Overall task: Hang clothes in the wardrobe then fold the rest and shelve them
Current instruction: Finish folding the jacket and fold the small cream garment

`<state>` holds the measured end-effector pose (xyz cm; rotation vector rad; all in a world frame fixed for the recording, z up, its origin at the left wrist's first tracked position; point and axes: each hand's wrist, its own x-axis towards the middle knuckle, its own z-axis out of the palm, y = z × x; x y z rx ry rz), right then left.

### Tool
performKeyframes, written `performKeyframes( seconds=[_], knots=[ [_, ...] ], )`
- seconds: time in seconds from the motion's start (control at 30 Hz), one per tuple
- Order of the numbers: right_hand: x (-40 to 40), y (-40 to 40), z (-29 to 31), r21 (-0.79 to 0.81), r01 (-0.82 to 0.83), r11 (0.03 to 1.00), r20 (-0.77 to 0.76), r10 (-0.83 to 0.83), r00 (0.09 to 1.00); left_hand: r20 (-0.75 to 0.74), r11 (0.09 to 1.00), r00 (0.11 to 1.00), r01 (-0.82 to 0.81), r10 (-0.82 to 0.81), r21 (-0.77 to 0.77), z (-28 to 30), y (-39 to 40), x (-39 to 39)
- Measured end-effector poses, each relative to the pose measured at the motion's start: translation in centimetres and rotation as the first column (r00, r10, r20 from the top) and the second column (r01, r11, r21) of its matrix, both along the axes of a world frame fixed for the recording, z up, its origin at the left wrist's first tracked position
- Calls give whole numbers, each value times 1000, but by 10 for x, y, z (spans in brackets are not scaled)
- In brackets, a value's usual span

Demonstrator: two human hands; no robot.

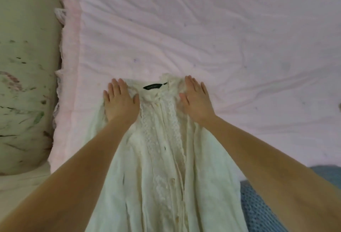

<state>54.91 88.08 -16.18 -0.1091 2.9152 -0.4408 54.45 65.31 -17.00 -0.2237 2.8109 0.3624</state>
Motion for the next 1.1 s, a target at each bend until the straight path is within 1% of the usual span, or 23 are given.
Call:
performKeyframes(
  seconds=[0.03, 0.07, 0.13, 0.23, 0.33, 0.43, 0.5, 0.57, 0.63, 0.7, 0.73, 0.77, 0.8, 0.83, 0.87, 0.9, 0.93, 0.97, 1.1],
  knots=[
    [14, 5, 10, -51, -4, 999, -17, 3, 1000, -55, 999, 998, -31, 33, 31, 14, 4, 5],
    [32, 15, 24, -87, -7, 996, -13, 5, 1000, -102, 998, 995, -17, 23, 57, 33, 13, 14],
    [69, 36, 45, -110, -7, 994, 37, 12, 999, -140, 987, 987, 99, -81, 123, 66, 37, 34],
    [117, 74, 77, -93, 114, 989, 129, -102, 986, -87, 938, 966, 258, -244, 233, 103, 81, 71],
    [156, 111, 102, -70, 206, 976, 192, -189, 963, -29, 855, 913, 392, -407, 339, 119, 129, 114],
    [190, 148, 115, -51, 230, 972, 268, -209, 941, 48, 767, 871, 403, -489, 499, 121, 178, 162],
    [211, 173, 114, -34, 229, 973, 290, -210, 934, 81, 728, 853, 386, -515, 567, 122, 210, 193],
    [226, 192, 109, -29, 250, 968, 322, -227, 919, 138, 729, 842, 357, -522, 584, 120, 232, 215],
    [243, 220, 105, 12, 253, 967, 300, -245, 922, 201, 764, 838, 330, -507, 554, 120, 257, 239],
    [257, 246, 102, 81, 277, 957, 252, -289, 924, 221, 825, 860, 320, -459, 466, 112, 270, 260],
    [263, 258, 100, 135, 295, 946, 247, -320, 914, 230, 868, 887, 285, -399, 406, 106, 272, 269],
    [279, 280, 99, 194, 320, 927, 263, -364, 894, 253, 914, 918, 208, -305, 347, 103, 282, 287],
    [290, 300, 98, 239, 381, 893, 275, -438, 856, 267, 950, 947, 97, -180, 295, 99, 288, 298],
    [297, 311, 96, 262, 468, 844, 286, -531, 798, 278, 962, 959, -30, -49, 272, 96, 286, 304],
    [304, 324, 95, 261, 549, 794, 323, -608, 725, 300, 949, 951, -166, 81, 268, 93, 289, 310],
    [313, 335, 91, 254, 597, 761, 374, -646, 665, 333, 910, 919, -310, 212, 276, 87, 295, 323],
    [311, 334, 91, 234, 643, 729, 405, -675, 617, 344, 876, 897, -382, 276, 295, 83, 291, 317],
    [317, 339, 85, 235, 657, 716, 435, -682, 588, 360, 857, 876, -431, 322, 282, 77, 293, 327],
    [317, 349, 65, 258, 693, 673, 446, -719, 533, 391, 853, 845, -472, 365, 223, 63, 298, 328]
  ],
)
